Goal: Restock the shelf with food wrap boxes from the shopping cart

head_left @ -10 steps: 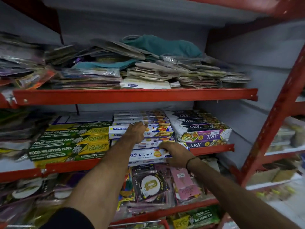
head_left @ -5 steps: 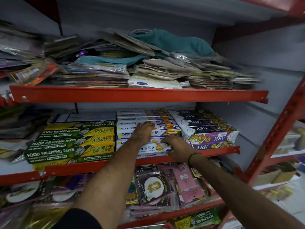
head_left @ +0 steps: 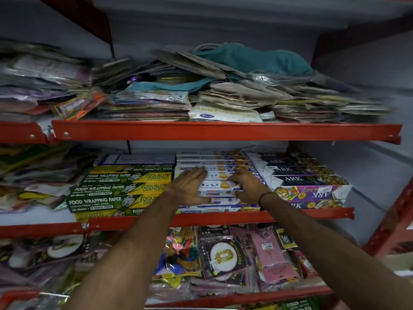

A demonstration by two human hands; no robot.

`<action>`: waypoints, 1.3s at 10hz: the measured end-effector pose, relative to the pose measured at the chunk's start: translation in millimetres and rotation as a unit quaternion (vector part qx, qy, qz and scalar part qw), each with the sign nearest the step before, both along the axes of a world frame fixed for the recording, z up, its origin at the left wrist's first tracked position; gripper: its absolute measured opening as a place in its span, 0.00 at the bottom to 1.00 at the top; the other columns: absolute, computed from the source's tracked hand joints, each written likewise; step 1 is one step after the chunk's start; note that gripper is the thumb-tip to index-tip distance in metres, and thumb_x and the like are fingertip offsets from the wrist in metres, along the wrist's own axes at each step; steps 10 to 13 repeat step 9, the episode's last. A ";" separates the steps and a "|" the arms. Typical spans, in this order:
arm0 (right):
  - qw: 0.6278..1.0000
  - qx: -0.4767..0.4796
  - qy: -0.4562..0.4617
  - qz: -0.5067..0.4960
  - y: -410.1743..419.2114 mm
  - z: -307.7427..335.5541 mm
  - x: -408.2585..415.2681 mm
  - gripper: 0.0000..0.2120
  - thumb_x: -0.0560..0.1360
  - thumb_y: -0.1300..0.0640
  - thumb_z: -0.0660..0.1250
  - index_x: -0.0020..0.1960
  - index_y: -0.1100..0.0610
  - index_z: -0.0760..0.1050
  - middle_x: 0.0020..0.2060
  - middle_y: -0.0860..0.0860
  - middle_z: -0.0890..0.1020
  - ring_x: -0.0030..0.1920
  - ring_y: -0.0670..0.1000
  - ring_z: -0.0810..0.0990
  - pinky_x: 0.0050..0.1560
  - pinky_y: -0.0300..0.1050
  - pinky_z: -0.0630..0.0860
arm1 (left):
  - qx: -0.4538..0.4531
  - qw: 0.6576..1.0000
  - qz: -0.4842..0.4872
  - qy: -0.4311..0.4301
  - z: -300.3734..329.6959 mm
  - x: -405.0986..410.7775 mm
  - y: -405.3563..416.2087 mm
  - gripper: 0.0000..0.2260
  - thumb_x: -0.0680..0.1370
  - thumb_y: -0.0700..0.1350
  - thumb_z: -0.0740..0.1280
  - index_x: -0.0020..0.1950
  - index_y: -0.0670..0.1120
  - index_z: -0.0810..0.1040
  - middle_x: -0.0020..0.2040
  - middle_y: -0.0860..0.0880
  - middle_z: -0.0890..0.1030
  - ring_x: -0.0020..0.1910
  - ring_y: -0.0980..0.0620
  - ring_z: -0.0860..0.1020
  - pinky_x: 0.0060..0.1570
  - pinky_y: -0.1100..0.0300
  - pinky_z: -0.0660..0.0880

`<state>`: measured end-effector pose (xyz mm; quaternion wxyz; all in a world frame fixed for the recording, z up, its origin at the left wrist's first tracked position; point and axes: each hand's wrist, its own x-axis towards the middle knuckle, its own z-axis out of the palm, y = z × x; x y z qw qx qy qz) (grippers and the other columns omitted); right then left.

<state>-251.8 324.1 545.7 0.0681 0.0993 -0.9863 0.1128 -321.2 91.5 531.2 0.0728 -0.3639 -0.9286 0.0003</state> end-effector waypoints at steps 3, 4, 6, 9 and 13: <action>0.995 0.100 0.013 0.000 16.5 -27.6 -6.2 0.41 0.74 0.40 0.66 0.78 0.54 0.50 0.79 0.57 0.56 0.78 0.60 0.55 0.76 0.63 0.56 | -0.036 0.998 0.043 0.012 -16.9 -0.2 8.9 0.46 0.76 0.62 0.65 0.80 0.43 0.42 0.82 0.43 0.45 0.81 0.44 0.47 0.80 0.44 0.49; 0.992 0.124 0.025 -0.004 21.2 -36.5 -7.9 0.44 0.73 0.32 0.57 0.78 0.56 0.48 0.79 0.56 0.54 0.78 0.58 0.53 0.78 0.62 0.51 | -0.037 0.997 0.061 -0.013 -15.7 -6.2 12.3 0.49 0.73 0.64 0.67 0.80 0.43 0.41 0.82 0.44 0.43 0.81 0.45 0.45 0.79 0.43 0.48; 0.991 0.119 0.059 -0.017 26.6 -46.7 -14.7 0.43 0.74 0.32 0.45 0.78 0.60 0.49 0.78 0.60 0.56 0.78 0.61 0.53 0.77 0.63 0.53 | -0.024 0.996 0.088 0.000 -20.4 -15.8 21.9 0.53 0.69 0.67 0.69 0.80 0.44 0.43 0.82 0.45 0.46 0.81 0.47 0.48 0.79 0.44 0.49; 0.980 0.141 0.141 -0.024 29.5 -38.6 9.8 0.40 0.77 0.32 0.46 0.78 0.59 0.46 0.80 0.55 0.52 0.79 0.55 0.48 0.78 0.64 0.47 | 0.001 0.977 0.137 0.166 -15.6 33.1 29.9 0.43 0.77 0.68 0.56 0.80 0.43 0.42 0.82 0.44 0.45 0.81 0.46 0.44 0.80 0.43 0.46; 0.980 0.141 0.141 -0.024 29.5 -38.6 9.8 0.40 0.77 0.32 0.46 0.78 0.59 0.46 0.80 0.55 0.52 0.79 0.55 0.48 0.78 0.64 0.47 | 0.001 0.977 0.137 0.166 -15.6 33.1 29.9 0.43 0.77 0.68 0.56 0.80 0.43 0.42 0.82 0.44 0.45 0.81 0.46 0.44 0.80 0.43 0.46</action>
